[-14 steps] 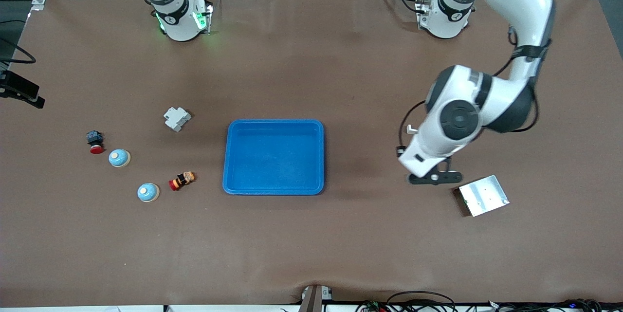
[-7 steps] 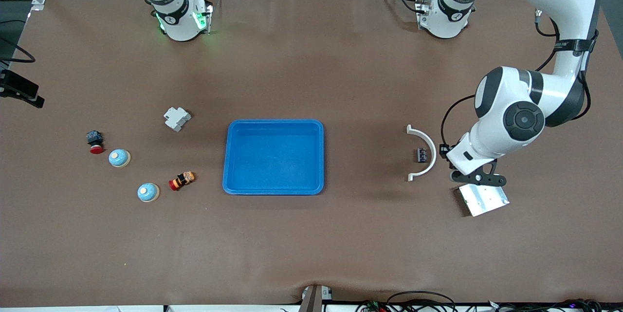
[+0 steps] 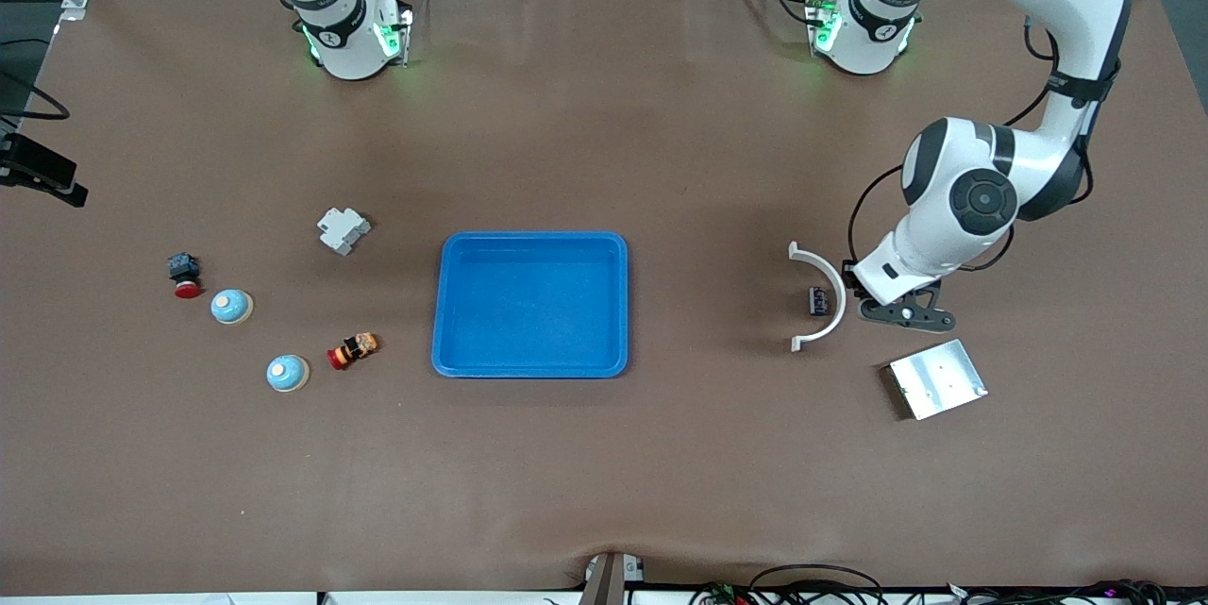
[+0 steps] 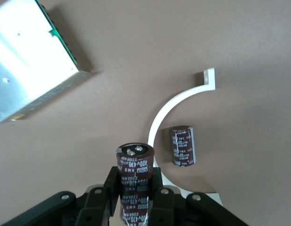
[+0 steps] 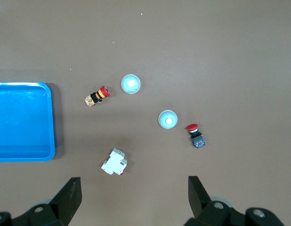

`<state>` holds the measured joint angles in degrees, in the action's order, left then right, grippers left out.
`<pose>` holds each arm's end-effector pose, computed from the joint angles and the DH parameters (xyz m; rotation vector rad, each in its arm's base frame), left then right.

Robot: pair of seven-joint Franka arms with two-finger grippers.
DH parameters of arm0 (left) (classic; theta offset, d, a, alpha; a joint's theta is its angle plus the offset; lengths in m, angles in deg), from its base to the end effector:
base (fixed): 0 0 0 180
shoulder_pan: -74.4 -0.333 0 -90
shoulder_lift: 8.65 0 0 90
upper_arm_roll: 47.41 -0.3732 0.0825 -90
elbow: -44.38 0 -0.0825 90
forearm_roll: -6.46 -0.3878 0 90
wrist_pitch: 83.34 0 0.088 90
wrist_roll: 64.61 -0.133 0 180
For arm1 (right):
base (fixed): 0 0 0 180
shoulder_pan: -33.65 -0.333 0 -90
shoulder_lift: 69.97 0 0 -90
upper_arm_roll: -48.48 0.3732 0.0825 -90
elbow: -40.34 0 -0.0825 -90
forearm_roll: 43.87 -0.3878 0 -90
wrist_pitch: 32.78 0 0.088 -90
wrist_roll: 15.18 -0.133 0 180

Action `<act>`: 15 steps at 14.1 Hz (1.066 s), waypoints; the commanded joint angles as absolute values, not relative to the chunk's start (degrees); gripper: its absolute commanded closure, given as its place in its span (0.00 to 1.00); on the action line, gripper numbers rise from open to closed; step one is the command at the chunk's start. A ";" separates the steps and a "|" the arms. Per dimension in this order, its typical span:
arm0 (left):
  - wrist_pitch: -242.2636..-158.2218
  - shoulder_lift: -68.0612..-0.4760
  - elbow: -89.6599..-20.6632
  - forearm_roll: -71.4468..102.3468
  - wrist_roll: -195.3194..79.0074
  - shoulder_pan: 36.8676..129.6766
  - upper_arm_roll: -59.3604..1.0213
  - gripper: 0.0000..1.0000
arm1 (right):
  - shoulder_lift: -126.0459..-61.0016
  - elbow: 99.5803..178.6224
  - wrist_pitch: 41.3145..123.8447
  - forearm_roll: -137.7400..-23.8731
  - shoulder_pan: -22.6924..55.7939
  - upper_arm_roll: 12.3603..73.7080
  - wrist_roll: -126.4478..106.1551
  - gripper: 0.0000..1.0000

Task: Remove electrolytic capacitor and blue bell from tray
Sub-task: 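Carry the capacitor with the left gripper to the white arc, then lower the capacitor beside the white arc and open the left gripper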

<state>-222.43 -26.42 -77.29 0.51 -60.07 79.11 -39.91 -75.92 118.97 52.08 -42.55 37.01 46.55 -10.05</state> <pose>0.5821 -0.1218 0.2902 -3.0970 0.3207 -0.0031 0.5850 -0.0561 0.6819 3.1148 -0.0074 0.0039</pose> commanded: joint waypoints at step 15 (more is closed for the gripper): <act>-229.94 -34.92 -77.44 -7.16 -61.35 73.61 -39.67 1.00 | -75.95 118.21 51.16 -42.64 37.69 47.08 -10.78 0.00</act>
